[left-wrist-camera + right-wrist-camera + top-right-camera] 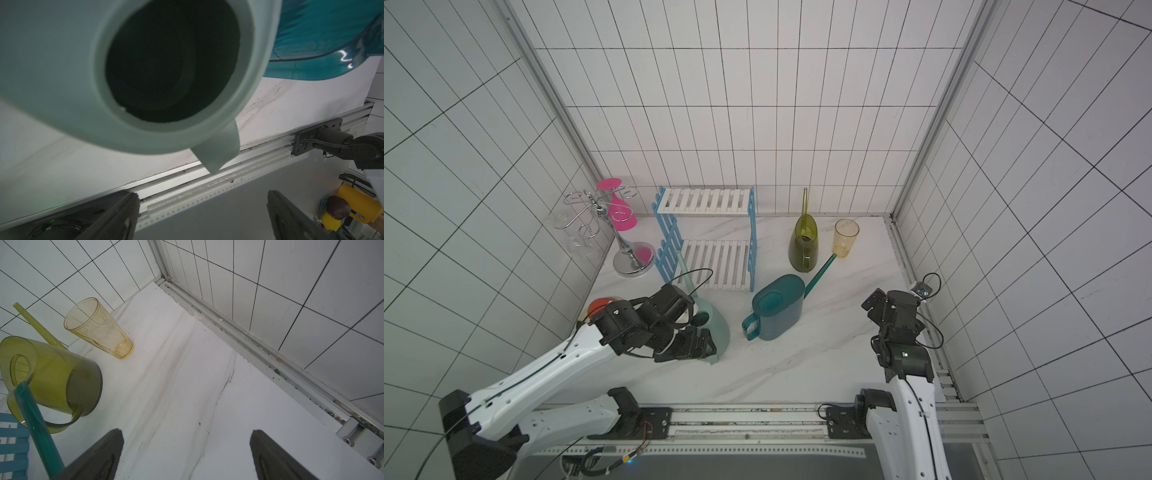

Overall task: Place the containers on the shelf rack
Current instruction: 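Pick up a container from the center of the board.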

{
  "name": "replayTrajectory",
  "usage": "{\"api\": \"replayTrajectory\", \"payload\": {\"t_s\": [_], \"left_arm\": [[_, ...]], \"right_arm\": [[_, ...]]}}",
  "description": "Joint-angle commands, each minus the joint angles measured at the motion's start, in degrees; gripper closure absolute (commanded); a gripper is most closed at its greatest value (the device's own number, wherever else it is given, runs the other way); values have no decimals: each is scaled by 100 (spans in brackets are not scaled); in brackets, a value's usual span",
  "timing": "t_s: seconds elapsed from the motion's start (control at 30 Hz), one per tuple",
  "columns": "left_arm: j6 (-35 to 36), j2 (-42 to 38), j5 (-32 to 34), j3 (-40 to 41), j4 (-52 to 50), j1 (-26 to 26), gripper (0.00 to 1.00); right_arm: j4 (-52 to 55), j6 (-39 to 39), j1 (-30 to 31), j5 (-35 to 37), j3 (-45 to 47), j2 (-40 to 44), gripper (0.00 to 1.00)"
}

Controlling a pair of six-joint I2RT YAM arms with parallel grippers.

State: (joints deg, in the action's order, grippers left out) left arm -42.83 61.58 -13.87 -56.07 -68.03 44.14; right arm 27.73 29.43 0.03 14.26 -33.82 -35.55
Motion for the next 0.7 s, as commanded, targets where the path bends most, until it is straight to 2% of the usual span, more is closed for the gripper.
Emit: {"api": "replayTrajectory", "payload": {"t_s": [0.0, 0.1, 0.3, 0.53, 0.67], "left_arm": [[-117, 125, 310, 32, 229, 25, 2], [-18, 226, 409, 135, 320, 24, 2], [208, 180, 1319, 398, 113, -139, 4], [398, 82, 1600, 407, -484, -669, 8], [475, -7, 1593, 452, -534, -830, 17]], "right_arm": [[-5, 106, 19, 94, 167, 57, 1], [-204, 224, 18, 6, 325, 43, 1], [-325, 315, 16, -75, 464, -33, 1], [-173, 341, 20, -86, 364, 177, 1], [-87, 374, 23, -60, 368, 367, 1]]}}
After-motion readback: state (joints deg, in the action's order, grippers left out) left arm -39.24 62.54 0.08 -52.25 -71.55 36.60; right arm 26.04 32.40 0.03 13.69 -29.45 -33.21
